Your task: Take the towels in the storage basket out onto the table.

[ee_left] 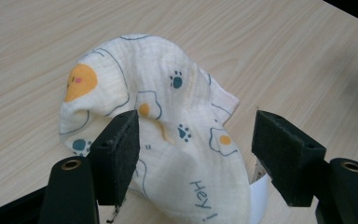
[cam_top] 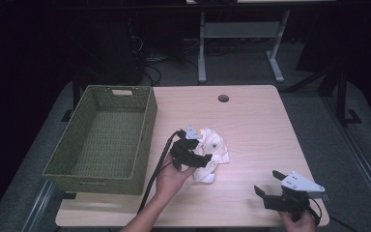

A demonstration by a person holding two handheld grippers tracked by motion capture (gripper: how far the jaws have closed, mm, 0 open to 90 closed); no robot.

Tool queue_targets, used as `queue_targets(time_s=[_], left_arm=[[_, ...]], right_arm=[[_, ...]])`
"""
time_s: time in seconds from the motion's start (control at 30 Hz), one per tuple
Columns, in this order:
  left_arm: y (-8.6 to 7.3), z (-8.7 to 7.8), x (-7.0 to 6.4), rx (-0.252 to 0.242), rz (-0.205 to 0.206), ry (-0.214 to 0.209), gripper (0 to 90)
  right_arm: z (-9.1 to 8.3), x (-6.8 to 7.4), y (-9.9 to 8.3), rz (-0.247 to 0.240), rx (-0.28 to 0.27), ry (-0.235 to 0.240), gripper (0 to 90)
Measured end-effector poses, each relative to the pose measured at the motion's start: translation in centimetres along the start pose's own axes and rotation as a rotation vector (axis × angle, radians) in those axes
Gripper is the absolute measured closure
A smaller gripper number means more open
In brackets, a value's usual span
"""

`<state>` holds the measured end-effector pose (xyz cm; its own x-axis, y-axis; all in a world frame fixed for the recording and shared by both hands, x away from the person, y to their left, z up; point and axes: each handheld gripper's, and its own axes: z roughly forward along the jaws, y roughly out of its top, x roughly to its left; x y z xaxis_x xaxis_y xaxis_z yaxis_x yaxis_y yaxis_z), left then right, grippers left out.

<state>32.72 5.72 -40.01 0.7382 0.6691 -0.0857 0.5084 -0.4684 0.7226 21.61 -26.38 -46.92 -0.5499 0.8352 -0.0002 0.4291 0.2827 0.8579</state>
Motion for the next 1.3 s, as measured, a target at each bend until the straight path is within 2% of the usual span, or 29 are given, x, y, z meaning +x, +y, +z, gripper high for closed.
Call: queue_targets(time_s=[0.23, 0.37, 0.43, 0.63, 0.93, 1.3], left_arm=[[-1.4, -0.8, -0.6, -0.001, 0.038, 0.007, 31.4], [-2.3, -1.1, -0.6, -0.011, 0.019, -0.020, 30.3], [-2.7, -1.3, -0.6, -0.005, 0.028, -0.021, 29.4], [-3.6, -1.9, -0.4, -0.008, -0.004, -0.032, 29.5], [-4.6, -2.6, -0.9, -0.005, 0.018, -0.030, 28.0], [-6.2, -3.5, -1.2, -0.020, 0.017, -0.032, 27.7]], right_arm=[[0.0, 0.0, 0.0, -0.001, -0.001, -0.001, 13.8], [0.0, 0.0, 0.0, -0.005, -0.001, -0.003, 13.8], [0.0, 0.0, 0.0, -0.005, 0.000, -0.004, 13.8], [0.0, 0.0, 0.0, -0.008, 0.001, -0.005, 13.8], [0.0, 0.1, 0.0, -0.007, 0.003, -0.004, 13.8], [0.0, 0.1, 0.0, -0.009, 0.003, -0.004, 13.8]])
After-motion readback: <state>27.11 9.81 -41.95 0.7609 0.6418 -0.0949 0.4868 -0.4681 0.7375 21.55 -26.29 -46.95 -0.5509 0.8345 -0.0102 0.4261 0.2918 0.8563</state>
